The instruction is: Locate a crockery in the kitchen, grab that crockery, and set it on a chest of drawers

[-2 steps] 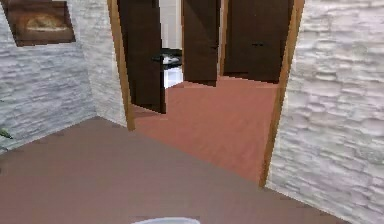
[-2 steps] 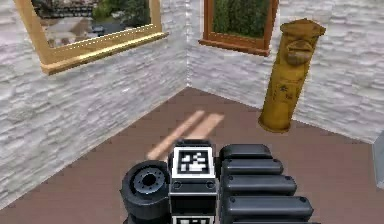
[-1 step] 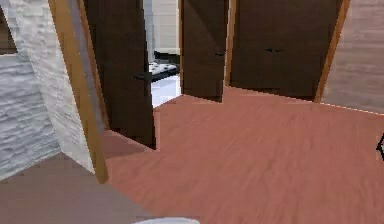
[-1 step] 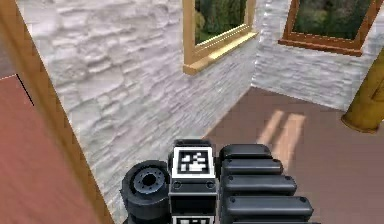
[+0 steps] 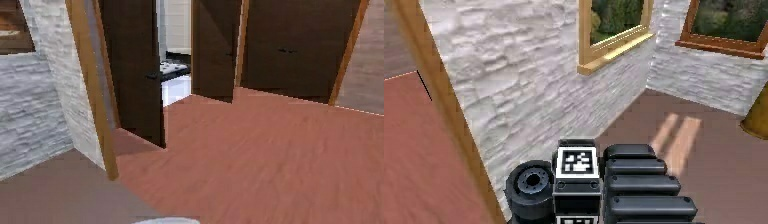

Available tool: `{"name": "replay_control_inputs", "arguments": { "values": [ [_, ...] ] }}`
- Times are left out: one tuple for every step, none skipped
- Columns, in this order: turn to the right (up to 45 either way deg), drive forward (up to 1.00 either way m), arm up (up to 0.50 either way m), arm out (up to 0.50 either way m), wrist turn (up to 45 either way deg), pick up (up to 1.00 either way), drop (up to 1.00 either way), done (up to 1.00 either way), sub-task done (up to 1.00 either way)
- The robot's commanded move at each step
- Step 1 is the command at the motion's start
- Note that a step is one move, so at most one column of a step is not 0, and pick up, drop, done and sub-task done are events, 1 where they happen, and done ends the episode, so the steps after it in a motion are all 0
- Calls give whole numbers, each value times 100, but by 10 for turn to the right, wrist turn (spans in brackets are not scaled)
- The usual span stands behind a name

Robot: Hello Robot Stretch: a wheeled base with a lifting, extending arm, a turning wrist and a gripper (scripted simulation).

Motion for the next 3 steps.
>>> {"name": "replay_control_inputs", "arguments": {
  "values": [
    [0, 65, 0, 0, 0, 0, 0, 0, 0],
    [150, 0, 0, 0, 0, 0, 0, 0, 0],
    [0, 100, 0, 0, 0, 0, 0, 0, 0]
  ]
}}
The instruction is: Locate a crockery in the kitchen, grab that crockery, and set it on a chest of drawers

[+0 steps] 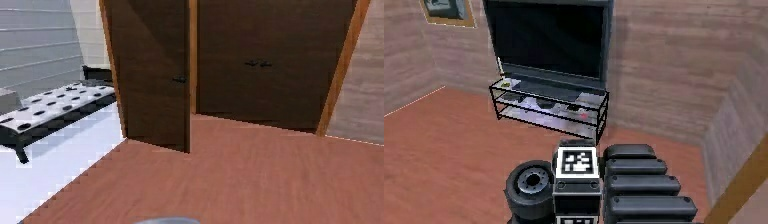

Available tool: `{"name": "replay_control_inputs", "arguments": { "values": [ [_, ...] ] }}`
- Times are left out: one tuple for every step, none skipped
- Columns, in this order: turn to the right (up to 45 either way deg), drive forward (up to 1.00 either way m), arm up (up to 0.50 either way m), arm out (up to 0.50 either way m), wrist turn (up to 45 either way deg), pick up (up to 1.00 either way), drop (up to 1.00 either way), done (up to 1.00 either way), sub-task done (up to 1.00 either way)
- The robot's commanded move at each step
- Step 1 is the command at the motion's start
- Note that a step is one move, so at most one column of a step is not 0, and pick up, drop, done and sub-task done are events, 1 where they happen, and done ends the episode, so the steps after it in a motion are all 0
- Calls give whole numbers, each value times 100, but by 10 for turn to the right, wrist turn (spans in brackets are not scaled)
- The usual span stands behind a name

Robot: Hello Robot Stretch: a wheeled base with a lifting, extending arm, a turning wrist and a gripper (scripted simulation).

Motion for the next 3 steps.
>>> {"name": "replay_control_inputs", "arguments": {
  "values": [
    [30, 0, 0, 0, 0, 0, 0, 0, 0],
    [0, 40, 0, 0, 0, 0, 0, 0, 0],
    [-240, 0, 0, 0, 0, 0, 0, 0, 0]
  ]
}}
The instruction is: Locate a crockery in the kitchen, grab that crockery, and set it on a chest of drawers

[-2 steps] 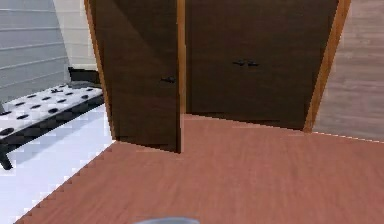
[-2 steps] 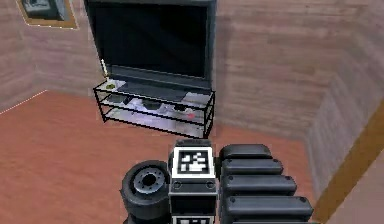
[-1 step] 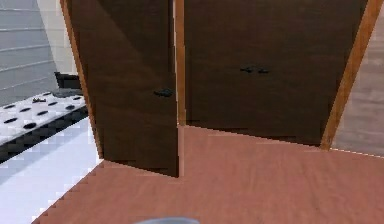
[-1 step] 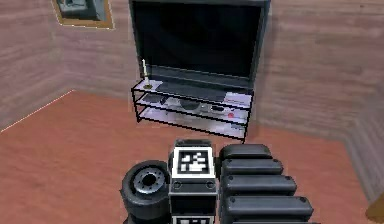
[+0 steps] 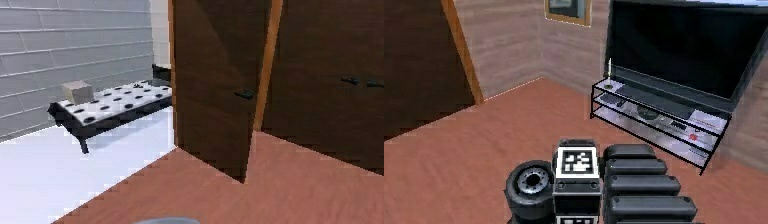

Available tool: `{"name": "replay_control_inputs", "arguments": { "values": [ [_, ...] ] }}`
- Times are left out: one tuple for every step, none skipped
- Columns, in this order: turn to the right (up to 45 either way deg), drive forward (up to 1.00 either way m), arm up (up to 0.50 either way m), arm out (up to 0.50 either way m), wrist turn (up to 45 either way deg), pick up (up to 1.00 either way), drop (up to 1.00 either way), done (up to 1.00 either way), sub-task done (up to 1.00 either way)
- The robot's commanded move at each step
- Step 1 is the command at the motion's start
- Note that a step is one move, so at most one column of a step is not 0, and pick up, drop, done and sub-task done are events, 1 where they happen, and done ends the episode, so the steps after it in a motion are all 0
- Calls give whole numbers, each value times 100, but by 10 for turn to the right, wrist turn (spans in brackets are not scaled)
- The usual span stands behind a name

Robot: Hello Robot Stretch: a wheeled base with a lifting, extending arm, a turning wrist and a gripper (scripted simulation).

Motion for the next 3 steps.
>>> {"name": "replay_control_inputs", "arguments": {
  "values": [
    [0, 45, 0, 0, 0, 0, 0, 0, 0],
    [-450, 0, 0, 0, 0, 0, 0, 0, 0],
    [-30, 0, 0, 0, 0, 0, 0, 0, 0]
  ]
}}
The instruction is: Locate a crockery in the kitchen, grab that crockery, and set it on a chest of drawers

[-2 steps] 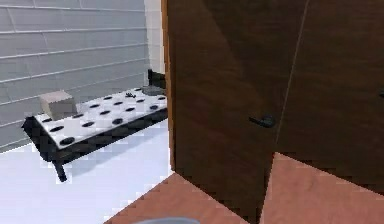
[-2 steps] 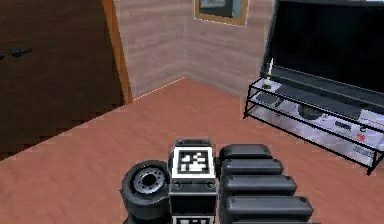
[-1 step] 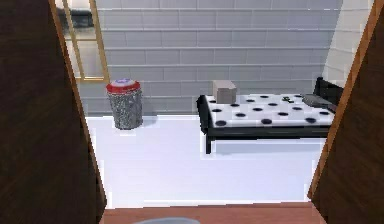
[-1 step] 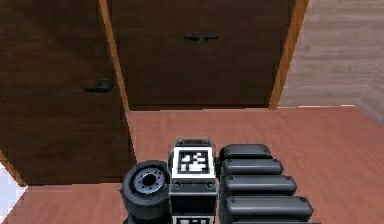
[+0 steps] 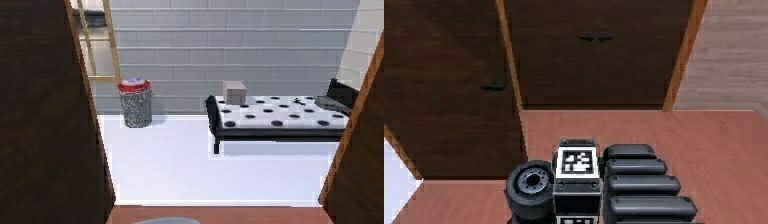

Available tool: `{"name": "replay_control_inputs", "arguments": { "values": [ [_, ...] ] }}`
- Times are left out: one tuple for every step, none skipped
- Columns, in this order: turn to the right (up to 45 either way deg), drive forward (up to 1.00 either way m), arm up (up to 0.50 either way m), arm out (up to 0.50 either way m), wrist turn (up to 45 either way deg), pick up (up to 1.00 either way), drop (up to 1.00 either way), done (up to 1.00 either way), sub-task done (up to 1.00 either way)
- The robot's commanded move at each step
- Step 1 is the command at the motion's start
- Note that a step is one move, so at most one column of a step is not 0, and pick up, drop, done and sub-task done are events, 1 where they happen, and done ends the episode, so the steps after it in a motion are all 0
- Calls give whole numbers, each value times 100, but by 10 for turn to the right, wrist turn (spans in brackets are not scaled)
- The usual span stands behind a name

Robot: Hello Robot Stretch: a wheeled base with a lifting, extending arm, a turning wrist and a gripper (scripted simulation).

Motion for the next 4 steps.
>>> {"name": "replay_control_inputs", "arguments": {
  "values": [
    [0, 100, 0, 0, 0, 0, 0, 0, 0],
    [60, 0, 0, 0, 0, 0, 0, 0, 0],
    [0, 25, 0, 0, 0, 0, 0, 0, 0],
    [-300, 0, 0, 0, 0, 0, 0, 0, 0]
  ]
}}
